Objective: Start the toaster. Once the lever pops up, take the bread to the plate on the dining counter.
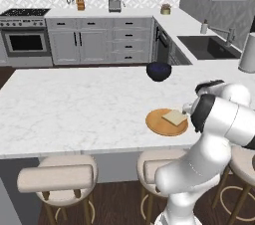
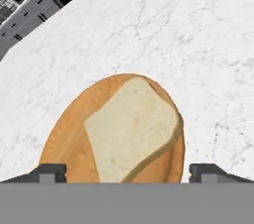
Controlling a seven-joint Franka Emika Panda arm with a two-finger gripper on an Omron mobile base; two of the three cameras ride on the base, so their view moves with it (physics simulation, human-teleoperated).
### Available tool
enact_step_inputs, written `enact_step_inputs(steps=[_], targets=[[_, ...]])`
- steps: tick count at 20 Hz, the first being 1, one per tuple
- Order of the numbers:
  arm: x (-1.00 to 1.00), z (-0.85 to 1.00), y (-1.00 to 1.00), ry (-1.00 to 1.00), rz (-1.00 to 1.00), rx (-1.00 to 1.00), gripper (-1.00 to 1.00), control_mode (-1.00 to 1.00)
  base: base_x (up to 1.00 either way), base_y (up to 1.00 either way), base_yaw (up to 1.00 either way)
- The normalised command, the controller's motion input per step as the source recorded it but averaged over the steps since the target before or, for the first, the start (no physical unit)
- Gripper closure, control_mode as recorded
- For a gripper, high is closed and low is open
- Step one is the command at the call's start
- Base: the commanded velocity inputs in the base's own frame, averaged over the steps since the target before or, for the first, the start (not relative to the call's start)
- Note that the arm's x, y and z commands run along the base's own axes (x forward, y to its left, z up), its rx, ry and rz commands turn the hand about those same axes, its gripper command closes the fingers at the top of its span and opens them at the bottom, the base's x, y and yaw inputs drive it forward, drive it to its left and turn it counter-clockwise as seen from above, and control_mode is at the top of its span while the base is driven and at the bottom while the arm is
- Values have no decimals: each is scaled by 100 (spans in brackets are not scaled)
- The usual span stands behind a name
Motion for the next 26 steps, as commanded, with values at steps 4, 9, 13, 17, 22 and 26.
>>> enact_step_inputs(steps=[4,9,13,17,22,26], targets=[[-44,80,17,8,-12,-4,-100,-100,0,0,0],[-59,100,31,0,-7,-7,-100,-100,0,0,0],[-53,99,51,5,-6,-17,-100,-100,0,0,0],[-49,80,59,14,-7,-22,-100,-100,0,0,0],[-54,62,51,18,-8,-21,-100,-100,0,0,0],[-69,37,19,22,-6,-11,-100,-100,0,0,0]])
